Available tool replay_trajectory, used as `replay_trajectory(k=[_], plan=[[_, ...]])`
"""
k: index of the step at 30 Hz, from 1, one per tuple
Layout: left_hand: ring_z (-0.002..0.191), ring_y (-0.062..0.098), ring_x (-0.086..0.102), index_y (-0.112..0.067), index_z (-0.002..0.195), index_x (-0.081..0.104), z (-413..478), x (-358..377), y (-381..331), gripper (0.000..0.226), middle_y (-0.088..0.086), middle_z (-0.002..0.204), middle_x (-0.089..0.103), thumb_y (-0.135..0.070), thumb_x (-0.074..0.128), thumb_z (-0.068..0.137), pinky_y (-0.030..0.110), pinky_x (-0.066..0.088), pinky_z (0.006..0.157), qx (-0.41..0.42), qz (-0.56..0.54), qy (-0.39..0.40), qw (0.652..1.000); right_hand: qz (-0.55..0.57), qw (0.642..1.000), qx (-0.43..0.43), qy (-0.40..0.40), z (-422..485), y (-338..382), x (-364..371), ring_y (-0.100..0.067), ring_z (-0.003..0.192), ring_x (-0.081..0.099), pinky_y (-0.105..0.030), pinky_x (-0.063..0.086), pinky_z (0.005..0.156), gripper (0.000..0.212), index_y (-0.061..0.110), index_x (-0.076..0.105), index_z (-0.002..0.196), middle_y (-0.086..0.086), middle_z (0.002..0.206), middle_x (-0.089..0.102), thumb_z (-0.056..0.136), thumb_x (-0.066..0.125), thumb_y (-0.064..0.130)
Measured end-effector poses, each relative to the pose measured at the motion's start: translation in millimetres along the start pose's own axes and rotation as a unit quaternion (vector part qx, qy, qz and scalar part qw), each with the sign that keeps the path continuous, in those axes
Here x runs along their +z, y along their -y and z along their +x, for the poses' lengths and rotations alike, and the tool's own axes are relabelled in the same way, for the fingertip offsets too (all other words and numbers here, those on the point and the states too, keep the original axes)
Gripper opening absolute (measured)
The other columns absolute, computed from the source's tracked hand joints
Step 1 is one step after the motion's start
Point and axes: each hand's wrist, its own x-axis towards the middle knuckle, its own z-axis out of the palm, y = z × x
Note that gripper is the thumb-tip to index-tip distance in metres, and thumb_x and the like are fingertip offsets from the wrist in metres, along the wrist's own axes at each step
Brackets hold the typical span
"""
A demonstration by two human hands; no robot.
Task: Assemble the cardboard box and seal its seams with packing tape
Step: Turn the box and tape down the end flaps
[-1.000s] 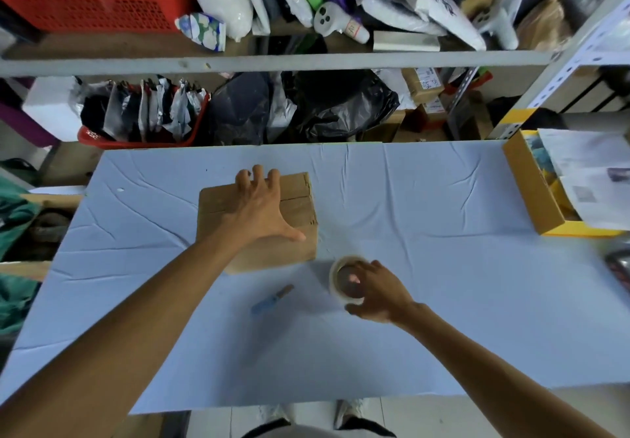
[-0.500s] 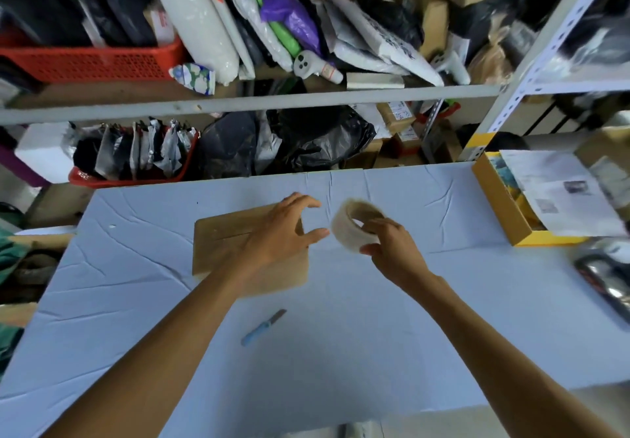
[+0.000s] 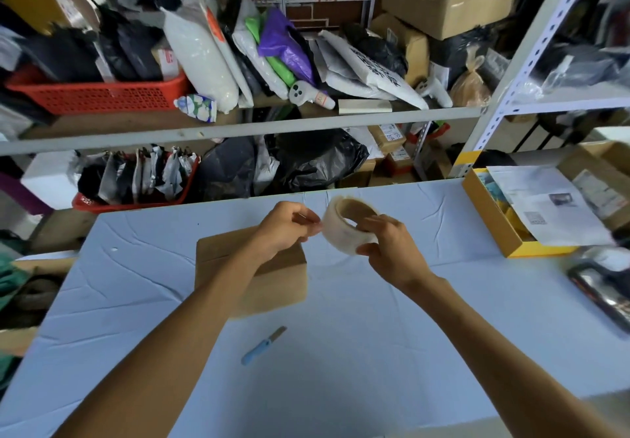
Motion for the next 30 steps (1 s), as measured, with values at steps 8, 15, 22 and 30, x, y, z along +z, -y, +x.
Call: replay_trajectory(k=[8, 15, 22, 30], plan=[[0.075, 0.009, 0.059, -0.02, 0.099, 0.064, -4.3, 1.5, -6.0, 0.018, -0.005, 0.082, 0.065, -0.01, 0.068, 0.084, 0.018, 0.044, 0.064, 0.051, -0.006, -0.112, 0.992, 0.063, 0.981, 0.147, 0.109, -3.4, 0.1, 0.9, -0.029, 0.073, 0.056, -0.03, 0.04, 0.056, 0.019, 0.002, 0.064, 0.088, -0.012, 0.082, 0.062, 0.09, 0.057, 0.02], [0.082, 0.011, 0.065, -0.016, 0.089, 0.072, 0.1, -7.7, -8.5, 0.012, -0.003, 0.086, 0.071, -0.026, 0.073, 0.082, 0.023, 0.05, 0.073, 0.01, 0.079, -0.033, 0.996, 0.11, 0.981, 0.109, 0.114, -4.7, -4.7, -7.7, -0.024, 0.065, 0.052, -0.03, 0.036, 0.053, 0.019, 0.001, 0.063, 0.082, -0.008, 0.074, 0.059, 0.088, 0.061, 0.019], [0.073, 0.0, 0.057, -0.022, 0.075, 0.07, 3.5, -2.7, -16.4, 0.008, -0.012, 0.074, 0.064, -0.019, 0.075, 0.08, 0.01, 0.037, 0.061, 0.033, 0.072, -0.165, 0.983, 0.175, 0.958, 0.184, 0.135, 5.2, -18.9, -0.4, -0.012, 0.05, 0.045, -0.019, 0.033, 0.045, 0.04, 0.006, 0.059, 0.061, 0.005, 0.054, 0.051, 0.082, 0.068, 0.039], [0.065, -0.002, 0.054, -0.01, 0.083, 0.074, 19.1, -2.8, 1.2, 0.004, -0.003, 0.076, 0.066, -0.013, 0.072, 0.082, 0.007, 0.037, 0.059, 0.058, 0.171, -0.166, 0.969, 0.228, 0.923, 0.27, 0.153, 1.1, -11.0, 28.2, -0.013, 0.046, 0.039, -0.018, 0.028, 0.042, 0.051, 0.008, 0.044, 0.054, 0.004, 0.049, 0.039, 0.079, 0.069, 0.046]])
